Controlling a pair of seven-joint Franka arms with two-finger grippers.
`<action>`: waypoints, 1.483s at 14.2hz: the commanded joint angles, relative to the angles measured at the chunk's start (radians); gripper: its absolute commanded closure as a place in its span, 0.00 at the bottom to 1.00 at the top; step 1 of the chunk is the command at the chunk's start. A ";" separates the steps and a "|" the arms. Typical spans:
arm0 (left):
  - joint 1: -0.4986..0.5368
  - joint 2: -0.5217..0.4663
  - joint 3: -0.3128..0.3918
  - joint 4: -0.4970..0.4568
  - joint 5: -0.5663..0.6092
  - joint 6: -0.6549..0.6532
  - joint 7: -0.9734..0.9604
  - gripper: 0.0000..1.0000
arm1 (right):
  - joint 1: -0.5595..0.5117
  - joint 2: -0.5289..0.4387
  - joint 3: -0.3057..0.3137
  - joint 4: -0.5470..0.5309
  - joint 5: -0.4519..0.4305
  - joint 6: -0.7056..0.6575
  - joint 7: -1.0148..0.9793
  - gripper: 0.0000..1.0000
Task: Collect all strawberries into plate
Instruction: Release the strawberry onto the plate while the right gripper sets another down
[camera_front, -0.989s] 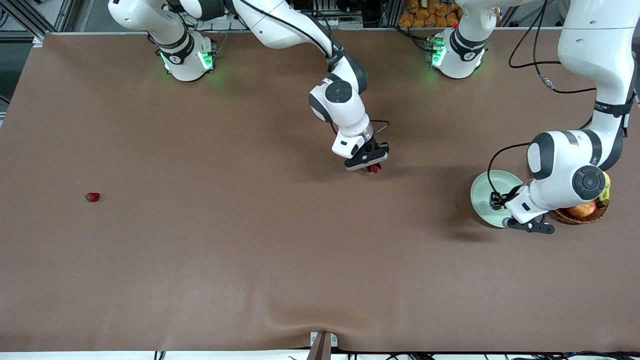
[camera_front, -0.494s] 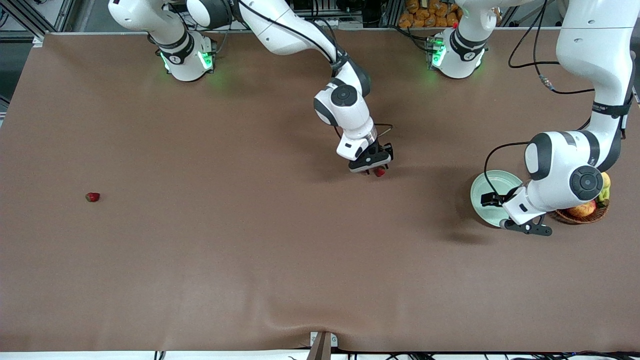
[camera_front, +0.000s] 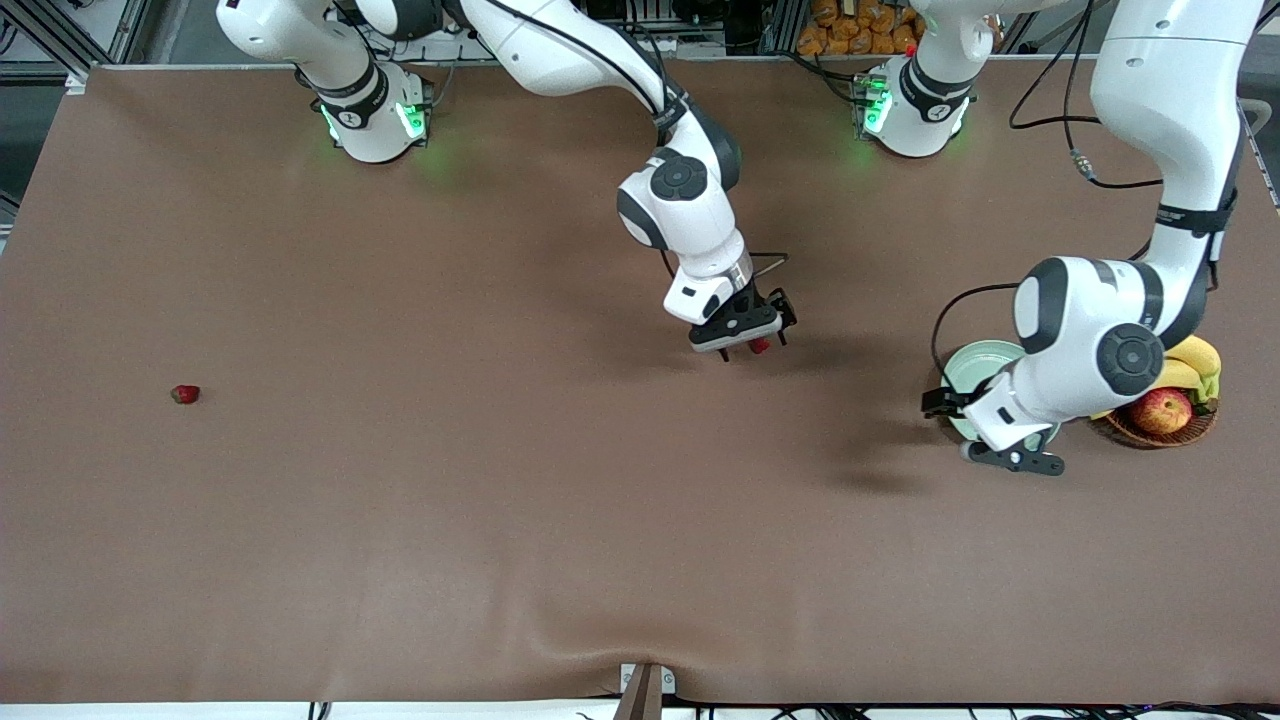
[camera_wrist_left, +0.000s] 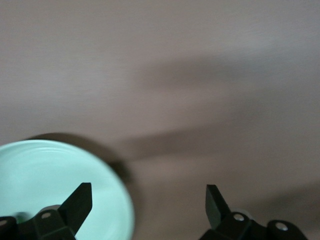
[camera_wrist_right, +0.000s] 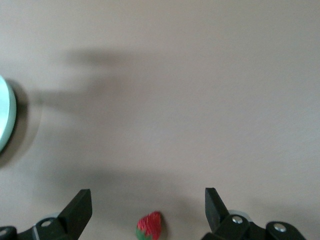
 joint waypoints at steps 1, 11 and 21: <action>0.001 -0.022 -0.073 -0.012 0.014 -0.025 -0.122 0.00 | 0.013 -0.139 -0.053 -0.127 -0.021 -0.065 -0.035 0.00; -0.228 0.004 -0.165 -0.039 0.023 -0.026 -0.562 0.00 | -0.149 -0.442 -0.138 -0.354 -0.020 -0.307 -0.292 0.00; -0.278 0.050 -0.165 -0.161 0.073 0.205 -0.597 0.00 | -0.591 -0.489 -0.168 -0.334 -0.023 -0.535 -0.812 0.00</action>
